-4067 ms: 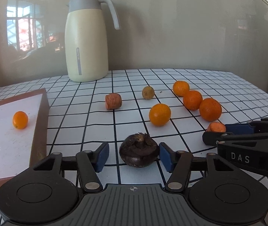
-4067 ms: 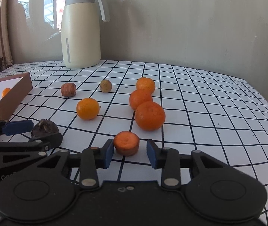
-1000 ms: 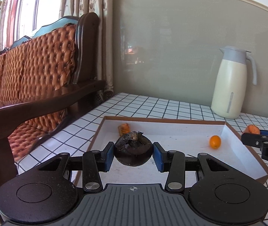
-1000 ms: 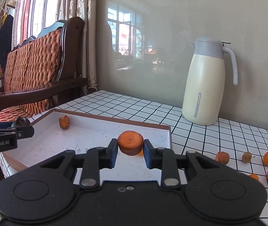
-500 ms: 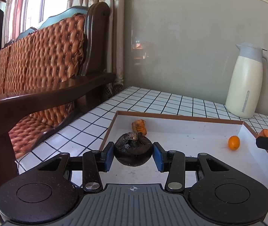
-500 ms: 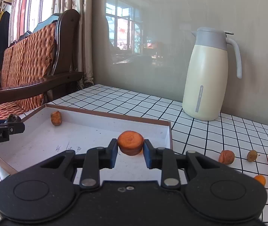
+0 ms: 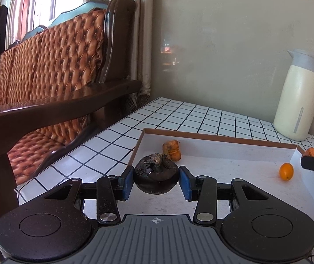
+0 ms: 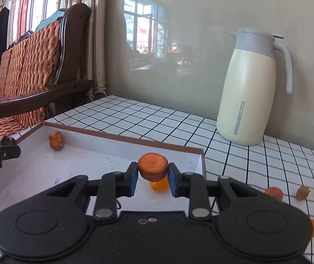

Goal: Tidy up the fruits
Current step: 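Carry the mangosteen and carrot slice over the white tray with both tools, then open both tools to release the mangosteen and carrot slice into the tray, then move both open tools back toward the remaining fruits on the table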

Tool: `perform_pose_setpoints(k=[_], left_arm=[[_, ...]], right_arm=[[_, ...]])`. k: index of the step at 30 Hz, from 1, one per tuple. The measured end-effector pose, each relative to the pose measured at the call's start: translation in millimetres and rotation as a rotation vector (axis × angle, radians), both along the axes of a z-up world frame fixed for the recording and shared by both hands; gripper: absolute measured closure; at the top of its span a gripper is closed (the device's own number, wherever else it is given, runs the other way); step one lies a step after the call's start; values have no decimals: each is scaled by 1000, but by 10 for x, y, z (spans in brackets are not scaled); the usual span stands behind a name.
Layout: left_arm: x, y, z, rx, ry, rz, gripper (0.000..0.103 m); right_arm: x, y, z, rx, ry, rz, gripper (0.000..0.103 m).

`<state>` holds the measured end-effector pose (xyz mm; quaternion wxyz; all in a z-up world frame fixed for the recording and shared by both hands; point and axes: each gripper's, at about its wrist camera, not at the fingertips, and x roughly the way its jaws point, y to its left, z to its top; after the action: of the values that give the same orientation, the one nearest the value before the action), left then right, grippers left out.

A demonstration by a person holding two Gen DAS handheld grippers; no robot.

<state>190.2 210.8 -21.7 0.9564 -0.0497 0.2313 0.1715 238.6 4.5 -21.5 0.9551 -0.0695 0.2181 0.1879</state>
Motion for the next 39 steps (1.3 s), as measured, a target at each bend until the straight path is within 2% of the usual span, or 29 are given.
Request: perform_pose_setpoints(k=[6, 8, 9, 10, 11, 12, 13, 15, 16, 20, 29, 36, 39], left_arm=[[79, 33, -10, -2, 5, -1, 59], [102, 26, -13, -1, 2, 6, 59], [109, 15, -16, 7, -2, 10, 59], [110, 3, -11, 17, -9, 16, 58], [88, -8, 7, 28, -26, 23, 41], [59, -21, 35, 40, -48, 31, 8], [15, -38, 65, 60, -80, 39, 0], [-42, -53, 107, 92, -114, 50, 0], [-45, -35, 115, 87, -113, 47, 0], [-43, -10, 88, 83, -87, 40, 0], [-111, -140, 91, 121, -79, 35, 0], [-183, -239, 92, 94, -71, 27, 0], [-222, -288, 92, 112, -85, 28, 0]], right_arm=[[108, -57, -48, 8, 62, -4, 82], [132, -64, -54, 18, 72, 3, 79], [139, -61, -52, 16, 70, 7, 73], [127, -71, -43, 17, 50, -6, 48], [104, -94, -26, 24, 21, -29, 20], [87, -118, -8, 34, 1, -41, 16], [91, -133, 3, 38, 3, -44, 19], [89, -153, -9, 42, -1, -50, 15], [82, -154, -23, 37, -4, -50, 10], [60, -117, -61, 2, -2, -41, 7], [-52, -173, -56, 35, -5, -43, 6], [-172, -257, -31, 49, -29, -51, 6], [-214, -288, -18, 50, -36, -48, 6]])
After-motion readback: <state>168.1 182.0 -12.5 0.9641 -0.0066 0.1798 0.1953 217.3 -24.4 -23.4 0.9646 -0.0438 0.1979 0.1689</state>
